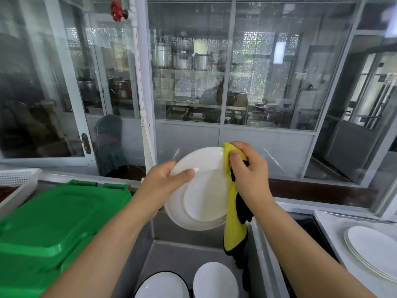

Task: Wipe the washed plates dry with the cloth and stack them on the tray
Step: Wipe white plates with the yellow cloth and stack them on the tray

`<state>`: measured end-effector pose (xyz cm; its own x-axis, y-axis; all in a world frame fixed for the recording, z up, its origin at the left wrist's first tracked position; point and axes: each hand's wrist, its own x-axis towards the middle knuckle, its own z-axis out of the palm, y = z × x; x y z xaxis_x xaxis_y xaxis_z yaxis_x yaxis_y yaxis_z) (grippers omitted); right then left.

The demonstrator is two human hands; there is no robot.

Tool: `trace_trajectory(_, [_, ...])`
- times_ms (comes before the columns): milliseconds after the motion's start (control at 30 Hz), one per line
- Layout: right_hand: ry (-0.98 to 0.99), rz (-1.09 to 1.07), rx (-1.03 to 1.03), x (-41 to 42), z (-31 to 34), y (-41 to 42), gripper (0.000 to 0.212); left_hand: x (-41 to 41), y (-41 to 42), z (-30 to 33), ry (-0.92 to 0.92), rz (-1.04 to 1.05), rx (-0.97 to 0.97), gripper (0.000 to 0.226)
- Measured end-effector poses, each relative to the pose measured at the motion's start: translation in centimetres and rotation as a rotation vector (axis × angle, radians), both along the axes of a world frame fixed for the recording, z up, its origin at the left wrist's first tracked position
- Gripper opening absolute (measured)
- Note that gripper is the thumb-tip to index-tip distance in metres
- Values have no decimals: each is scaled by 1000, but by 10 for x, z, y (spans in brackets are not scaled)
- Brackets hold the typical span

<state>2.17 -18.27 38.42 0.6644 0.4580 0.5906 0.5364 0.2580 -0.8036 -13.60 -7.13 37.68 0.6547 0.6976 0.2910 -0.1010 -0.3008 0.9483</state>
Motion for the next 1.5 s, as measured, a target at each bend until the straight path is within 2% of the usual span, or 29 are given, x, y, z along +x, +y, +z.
trace_trajectory(67, [-72, -38, -35, -4, 0, -1, 22, 1, -2, 7, 69, 27, 110, 45])
trace_trajectory(167, [-283, -152, -72, -9, 1, -3, 25, 0, -5, 10, 57, 68, 160, 53])
trace_trajectory(300, [-714, -182, -103, -24, 9, 1, 29, 11, -13, 9, 107, 96, 245, 21])
trace_trajectory(367, [-763, -197, -82, -26, 13, 4, 30, 15, -17, 7, 92, 116, 246, 19])
trace_trajectory(433, [-619, -161, -41, -21, 14, 3, 29, 12, -19, 9, 31, 115, 214, 15])
trace_trajectory(533, [-263, -60, 31, -11, 10, 0, 21, 4, -21, 10, -49, 128, 173, 32])
trace_trajectory(667, [222, 30, 179, -7, 3, 1, 26, 2, -25, 9, -134, 190, 128, 11])
trace_trajectory(733, [407, 43, 212, -8, -5, 3, 32, 3, -28, 7, -225, 223, 65, 14])
trace_trajectory(800, [600, 57, 222, -9, -15, 6, 27, 5, -30, 7, -330, 231, -18, 14])
trace_trajectory(900, [727, 0, 236, -8, -19, 7, 19, 9, -27, 3, -363, 116, -82, 17])
trace_trajectory(1033, [505, -71, 223, 1, -12, -4, 27, 0, -4, 6, -118, -47, -118, 27])
trace_trajectory(1100, [326, -52, 159, 1, -11, -6, 28, -3, 5, 14, 1, -80, -49, 34])
trace_trajectory(1167, [175, -37, 97, -2, -11, -5, 23, -3, 5, 20, 76, -55, 64, 32])
trace_trajectory(1267, [22, -75, 40, -4, -10, -6, 19, -5, 0, 17, 64, 12, 112, 29])
trace_trajectory(1433, [-605, -156, -78, -19, 6, 1, 27, 1, -7, 17, 149, -22, 236, 17])
trace_trajectory(1500, [-731, -149, -115, -27, 12, 6, 29, 5, -13, 17, 144, -35, 257, 18])
